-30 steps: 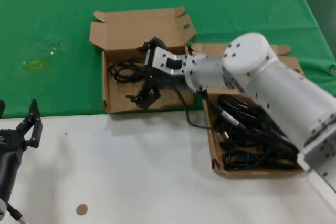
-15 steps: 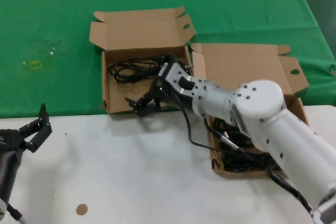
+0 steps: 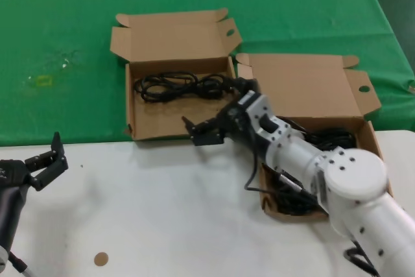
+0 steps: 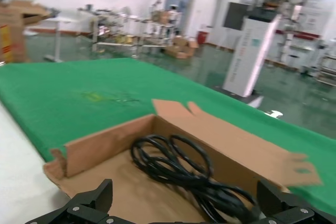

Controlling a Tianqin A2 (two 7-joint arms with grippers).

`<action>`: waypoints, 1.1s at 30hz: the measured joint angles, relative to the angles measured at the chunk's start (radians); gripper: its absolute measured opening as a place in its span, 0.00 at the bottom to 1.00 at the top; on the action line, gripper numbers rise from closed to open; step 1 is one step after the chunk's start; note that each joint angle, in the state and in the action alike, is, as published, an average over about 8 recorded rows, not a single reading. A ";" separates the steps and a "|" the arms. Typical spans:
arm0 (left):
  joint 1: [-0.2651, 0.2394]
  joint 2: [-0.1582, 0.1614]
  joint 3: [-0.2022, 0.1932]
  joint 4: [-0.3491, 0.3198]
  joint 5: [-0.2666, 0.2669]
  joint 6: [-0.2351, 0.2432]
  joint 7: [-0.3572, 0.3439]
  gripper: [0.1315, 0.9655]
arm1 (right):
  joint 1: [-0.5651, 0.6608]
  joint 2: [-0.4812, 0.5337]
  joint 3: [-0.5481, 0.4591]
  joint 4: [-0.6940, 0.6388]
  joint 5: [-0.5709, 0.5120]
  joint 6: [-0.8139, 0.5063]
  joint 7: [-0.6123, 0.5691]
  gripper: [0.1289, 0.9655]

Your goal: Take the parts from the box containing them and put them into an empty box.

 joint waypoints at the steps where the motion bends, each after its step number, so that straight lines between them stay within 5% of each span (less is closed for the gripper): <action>1: 0.000 0.000 0.000 0.000 0.000 0.000 0.000 0.91 | -0.019 0.004 0.011 0.020 0.004 0.010 0.006 1.00; 24: 0.000 0.000 0.000 0.000 0.000 0.000 0.000 1.00 | -0.460 0.096 0.263 0.473 0.083 0.246 0.134 1.00; 33: 0.000 0.000 0.000 0.000 0.000 0.000 0.000 1.00 | -0.521 0.109 0.299 0.537 0.095 0.280 0.152 1.00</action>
